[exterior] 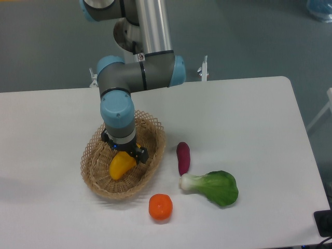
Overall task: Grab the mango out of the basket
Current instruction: 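Close the gripper around the yellow mango inside the basket, then lift the mango out of the basket, tipping the basket rim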
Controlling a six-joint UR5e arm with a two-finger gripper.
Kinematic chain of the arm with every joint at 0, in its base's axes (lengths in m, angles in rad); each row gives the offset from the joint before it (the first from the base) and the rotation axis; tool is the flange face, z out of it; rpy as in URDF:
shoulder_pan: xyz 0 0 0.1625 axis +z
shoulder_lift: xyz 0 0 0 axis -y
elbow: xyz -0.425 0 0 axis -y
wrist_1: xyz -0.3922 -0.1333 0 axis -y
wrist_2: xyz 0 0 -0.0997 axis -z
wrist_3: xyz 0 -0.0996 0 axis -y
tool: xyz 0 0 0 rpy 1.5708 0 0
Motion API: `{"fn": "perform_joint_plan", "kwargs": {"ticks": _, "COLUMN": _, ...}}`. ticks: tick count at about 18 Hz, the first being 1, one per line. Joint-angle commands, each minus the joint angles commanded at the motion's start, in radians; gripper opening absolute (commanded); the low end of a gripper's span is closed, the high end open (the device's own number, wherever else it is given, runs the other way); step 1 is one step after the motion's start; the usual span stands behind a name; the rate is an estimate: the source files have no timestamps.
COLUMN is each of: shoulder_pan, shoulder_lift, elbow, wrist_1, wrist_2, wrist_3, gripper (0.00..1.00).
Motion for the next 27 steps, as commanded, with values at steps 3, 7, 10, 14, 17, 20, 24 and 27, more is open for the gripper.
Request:
{"fn": "perform_joint_plan", "kwargs": {"ticks": 3, "shoulder_pan": 0.0, "shoulder_lift": 0.0, "elbow": 0.002, "wrist_1": 0.0, "wrist_2": 0.002, "wrist_3": -0.002, "gripper": 0.59}}
{"fn": "perform_joint_plan", "kwargs": {"ticks": 7, "shoulder_pan": 0.003, "shoulder_lift": 0.012, "elbow": 0.006, "wrist_1": -0.002, "wrist_2": 0.0, "wrist_3": -0.003, "gripper": 0.37}}
{"fn": "perform_joint_plan", "kwargs": {"ticks": 10, "shoulder_pan": 0.009, "shoulder_lift": 0.029, "elbow": 0.015, "wrist_1": 0.0, "wrist_2": -0.005, "wrist_3": -0.002, "gripper": 0.36}}
{"fn": "perform_joint_plan", "kwargs": {"ticks": 14, "shoulder_pan": 0.034, "shoulder_lift": 0.066, "elbow": 0.015, "wrist_1": -0.002, "wrist_2": -0.009, "wrist_3": 0.002, "gripper": 0.36}}
{"fn": "perform_joint_plan", "kwargs": {"ticks": 17, "shoulder_pan": 0.063, "shoulder_lift": 0.101, "elbow": 0.015, "wrist_1": -0.002, "wrist_2": -0.002, "wrist_3": 0.011, "gripper": 0.37}}
{"fn": "perform_joint_plan", "kwargs": {"ticks": 20, "shoulder_pan": 0.107, "shoulder_lift": 0.126, "elbow": 0.018, "wrist_1": -0.002, "wrist_2": 0.0, "wrist_3": 0.015, "gripper": 0.37}}
{"fn": "perform_joint_plan", "kwargs": {"ticks": 24, "shoulder_pan": 0.182, "shoulder_lift": 0.155, "elbow": 0.023, "wrist_1": 0.002, "wrist_2": -0.002, "wrist_3": 0.032, "gripper": 0.38}}
{"fn": "perform_joint_plan", "kwargs": {"ticks": 27, "shoulder_pan": 0.244, "shoulder_lift": 0.161, "elbow": 0.026, "wrist_1": -0.009, "wrist_2": 0.0, "wrist_3": 0.075, "gripper": 0.38}}
